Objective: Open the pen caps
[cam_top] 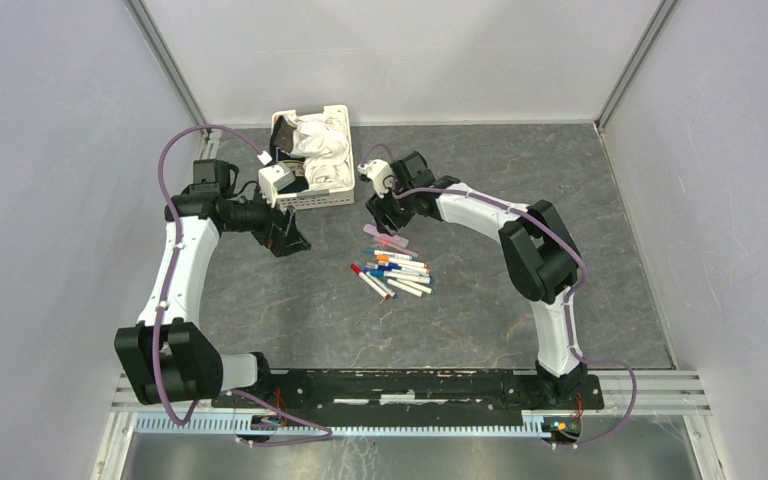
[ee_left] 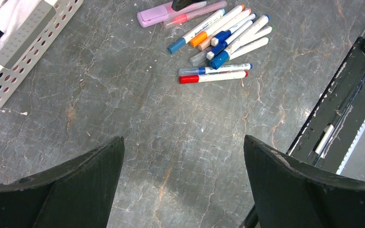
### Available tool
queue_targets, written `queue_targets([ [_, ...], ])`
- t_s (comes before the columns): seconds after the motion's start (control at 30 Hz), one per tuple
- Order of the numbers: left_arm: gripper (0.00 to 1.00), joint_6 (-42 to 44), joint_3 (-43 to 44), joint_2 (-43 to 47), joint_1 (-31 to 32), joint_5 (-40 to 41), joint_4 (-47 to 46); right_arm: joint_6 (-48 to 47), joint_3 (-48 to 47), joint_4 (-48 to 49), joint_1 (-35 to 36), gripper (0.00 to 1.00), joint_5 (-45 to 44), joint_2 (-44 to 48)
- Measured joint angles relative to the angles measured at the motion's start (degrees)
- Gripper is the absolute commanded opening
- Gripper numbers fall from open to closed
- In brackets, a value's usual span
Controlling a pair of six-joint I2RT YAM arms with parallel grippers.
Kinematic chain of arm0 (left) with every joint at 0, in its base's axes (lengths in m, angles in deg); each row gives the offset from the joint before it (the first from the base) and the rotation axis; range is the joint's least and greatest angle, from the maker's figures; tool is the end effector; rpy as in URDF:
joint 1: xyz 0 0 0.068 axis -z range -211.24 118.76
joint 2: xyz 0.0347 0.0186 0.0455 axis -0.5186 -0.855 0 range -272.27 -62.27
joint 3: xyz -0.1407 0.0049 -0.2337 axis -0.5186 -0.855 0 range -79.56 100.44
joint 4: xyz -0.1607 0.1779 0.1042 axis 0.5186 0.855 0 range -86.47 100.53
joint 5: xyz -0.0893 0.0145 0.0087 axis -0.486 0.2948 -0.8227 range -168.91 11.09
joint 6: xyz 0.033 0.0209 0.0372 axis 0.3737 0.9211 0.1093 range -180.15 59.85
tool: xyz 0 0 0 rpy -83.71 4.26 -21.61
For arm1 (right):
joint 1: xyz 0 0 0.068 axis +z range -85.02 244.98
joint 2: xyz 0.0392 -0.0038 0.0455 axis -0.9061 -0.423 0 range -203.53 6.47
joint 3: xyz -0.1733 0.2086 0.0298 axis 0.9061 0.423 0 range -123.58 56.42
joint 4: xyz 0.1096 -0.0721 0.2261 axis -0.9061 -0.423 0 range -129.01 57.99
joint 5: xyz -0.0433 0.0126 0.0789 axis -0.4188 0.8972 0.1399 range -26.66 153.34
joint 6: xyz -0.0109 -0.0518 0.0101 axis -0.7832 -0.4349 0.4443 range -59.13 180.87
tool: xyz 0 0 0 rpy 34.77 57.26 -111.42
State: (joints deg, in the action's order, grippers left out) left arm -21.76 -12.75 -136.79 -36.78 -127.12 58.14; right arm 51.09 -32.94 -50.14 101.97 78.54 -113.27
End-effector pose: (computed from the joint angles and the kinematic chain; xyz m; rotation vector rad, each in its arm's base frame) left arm 0.2472 -0.0027 0.3080 0.8914 2.1297 -0.7407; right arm 0.3653 0.2869 0.1895 -1.0846 2.1958 0.5351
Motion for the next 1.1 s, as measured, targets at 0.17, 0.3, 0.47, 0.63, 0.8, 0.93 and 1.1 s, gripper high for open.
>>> queue_targets([
  [0.17, 1.0, 0.1, 0.0, 0.0, 0.0, -0.3, 0.2, -0.1, -0.5, -0.7, -0.2, 0.54, 0.0, -2.7],
  [0.3, 1.0, 0.3, 0.4, 0.0, 0.0, -0.5, 0.8, -0.1, -0.5, -1.0, -0.6, 0.49, 0.0, -3.9],
  [0.47, 1.0, 1.3, 1.1, 0.0, 0.0, -1.4, 1.6, 0.2, 1.0, 0.8, -1.8, 0.41, 1.2, -3.9],
  [0.63, 1.0, 1.6, 1.1, 0.0, 0.0, -1.8, 2.3, 0.5, 2.3, 2.8, -2.7, 0.44, 1.9, -3.6],
  [0.8, 1.0, 2.1, 1.1, 0.0, 0.0, -2.1, 2.3, 0.5, 7.9, 7.4, -2.6, 0.5, 1.5, -0.8],
  [0.93, 1.0, 3.1, 1.1, 0.0, 0.0, -2.8, 2.8, 0.6, 14.0, 11.0, -2.6, 0.38, 1.0, 2.7],
  [1.1, 1.0, 4.7, 1.1, -0.3, 0.2, -3.1, 4.0, 1.0, 14.8, 11.7, -2.7, 0.0, 0.4, 3.2],
])
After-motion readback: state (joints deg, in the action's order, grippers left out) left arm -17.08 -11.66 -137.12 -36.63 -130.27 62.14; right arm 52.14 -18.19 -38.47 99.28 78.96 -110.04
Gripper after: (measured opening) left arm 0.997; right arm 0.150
